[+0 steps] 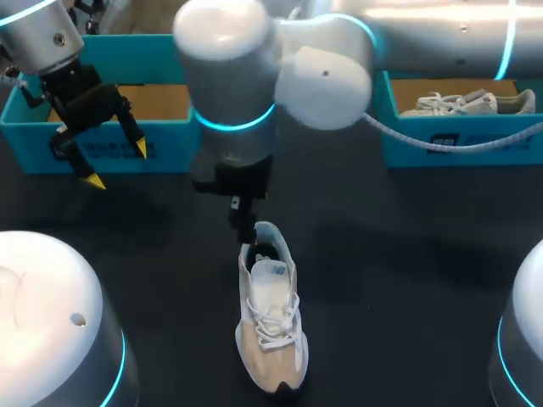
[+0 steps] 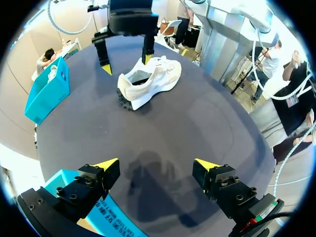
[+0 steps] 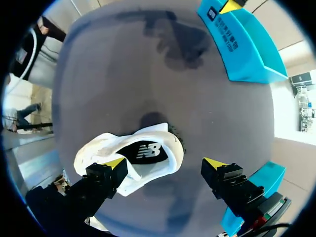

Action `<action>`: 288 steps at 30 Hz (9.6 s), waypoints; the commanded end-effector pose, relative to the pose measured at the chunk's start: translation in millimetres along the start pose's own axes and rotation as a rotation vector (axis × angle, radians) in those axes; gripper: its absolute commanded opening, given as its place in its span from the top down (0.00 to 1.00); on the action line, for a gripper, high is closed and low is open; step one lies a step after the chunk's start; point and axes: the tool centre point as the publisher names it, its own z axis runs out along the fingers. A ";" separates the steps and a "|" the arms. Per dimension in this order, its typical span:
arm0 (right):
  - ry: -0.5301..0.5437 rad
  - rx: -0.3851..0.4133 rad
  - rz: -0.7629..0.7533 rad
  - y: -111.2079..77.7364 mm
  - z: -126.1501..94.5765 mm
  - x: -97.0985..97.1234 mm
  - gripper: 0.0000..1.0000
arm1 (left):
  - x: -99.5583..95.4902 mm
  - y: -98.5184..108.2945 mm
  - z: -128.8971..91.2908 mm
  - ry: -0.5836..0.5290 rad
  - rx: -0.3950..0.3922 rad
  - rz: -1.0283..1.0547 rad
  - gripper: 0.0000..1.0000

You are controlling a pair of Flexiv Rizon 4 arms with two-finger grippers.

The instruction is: Take the shoe out of the shoebox, open the shoe tongue, remove and reinsert the insole, then place the shoe into the shoebox

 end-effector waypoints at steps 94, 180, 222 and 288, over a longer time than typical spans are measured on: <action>-0.090 -0.009 0.079 -39.2 -57.0 -125.5 1.00 | 0.6 0.2 -0.4 0.000 -0.002 0.000 0.00; -0.402 0.020 0.233 -320.8 -153.9 -585.7 1.00 | -32.6 113.4 -69.3 -0.022 -0.361 -2.447 0.00; -0.239 0.217 1.073 -381.6 -133.1 -598.2 1.00 | -21.6 124.7 -73.4 -0.046 -0.378 -2.639 0.00; -0.046 0.263 1.748 -475.5 -48.2 -563.6 1.00 | -27.5 134.4 -134.1 -0.400 -0.333 -2.355 0.00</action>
